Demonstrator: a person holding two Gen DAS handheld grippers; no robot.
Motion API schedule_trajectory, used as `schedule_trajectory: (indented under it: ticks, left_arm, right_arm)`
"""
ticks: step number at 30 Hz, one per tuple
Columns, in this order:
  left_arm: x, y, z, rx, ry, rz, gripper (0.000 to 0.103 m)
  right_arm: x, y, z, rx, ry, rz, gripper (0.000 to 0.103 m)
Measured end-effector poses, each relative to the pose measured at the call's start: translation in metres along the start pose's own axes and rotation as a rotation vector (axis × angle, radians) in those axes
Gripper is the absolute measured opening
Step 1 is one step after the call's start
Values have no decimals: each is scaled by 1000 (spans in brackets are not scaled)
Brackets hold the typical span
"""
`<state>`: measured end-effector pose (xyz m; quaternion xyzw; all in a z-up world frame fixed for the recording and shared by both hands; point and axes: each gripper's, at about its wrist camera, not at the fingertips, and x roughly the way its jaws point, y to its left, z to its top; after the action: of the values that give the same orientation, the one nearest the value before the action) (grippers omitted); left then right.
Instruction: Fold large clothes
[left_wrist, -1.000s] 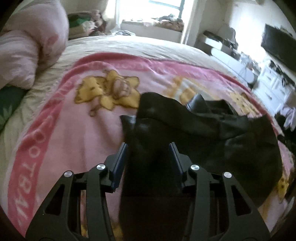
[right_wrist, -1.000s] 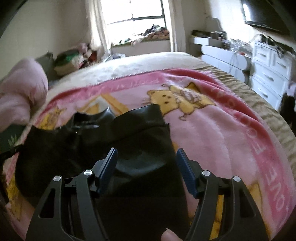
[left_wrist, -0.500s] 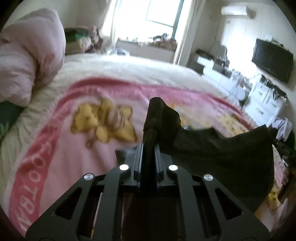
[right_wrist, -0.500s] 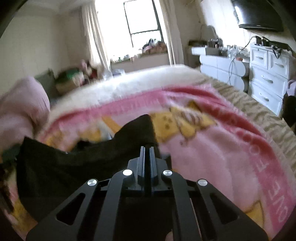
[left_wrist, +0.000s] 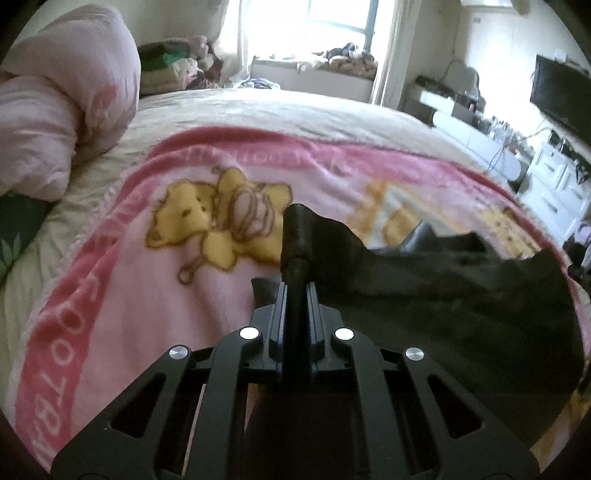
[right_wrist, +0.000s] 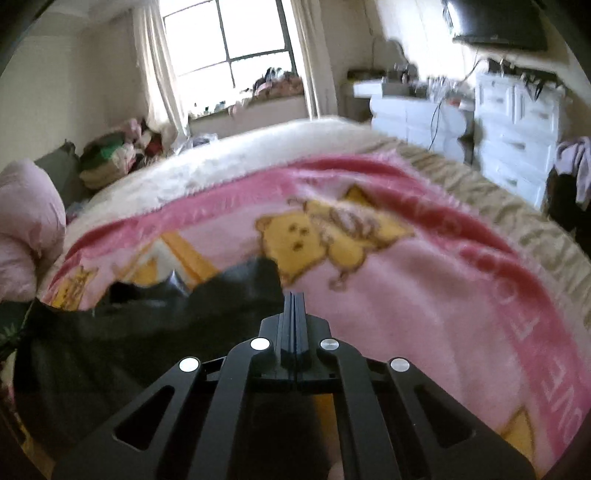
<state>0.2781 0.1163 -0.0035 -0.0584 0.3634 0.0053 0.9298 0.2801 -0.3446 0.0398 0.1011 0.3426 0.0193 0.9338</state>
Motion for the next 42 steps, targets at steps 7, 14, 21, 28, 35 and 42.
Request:
schedule_trajectory:
  ticks: [7, 14, 21, 28, 35, 42]
  left_arm:
    - [0, 5, 0, -16, -3, -10, 6]
    - [-7, 0, 10, -4, -45, 10, 5]
    - [33, 2, -1, -21, 73, 51, 10]
    - [42, 5, -11, -22, 87, 61, 14]
    - [31, 1, -6, -10, 84, 104, 32]
    - [13, -1, -3, -18, 90, 109, 78]
  right_arm:
    - [7, 29, -5, -103, 37, 49, 63]
    - [1, 26, -1, -91, -42, 58, 5]
    - [42, 30, -14, -129, 66, -25, 7]
    - [57, 31, -29, -145, 103, -57, 10]
    - [54, 26, -27, -107, 105, -45, 13]
    - [31, 21, -24, -47, 72, -15, 55]
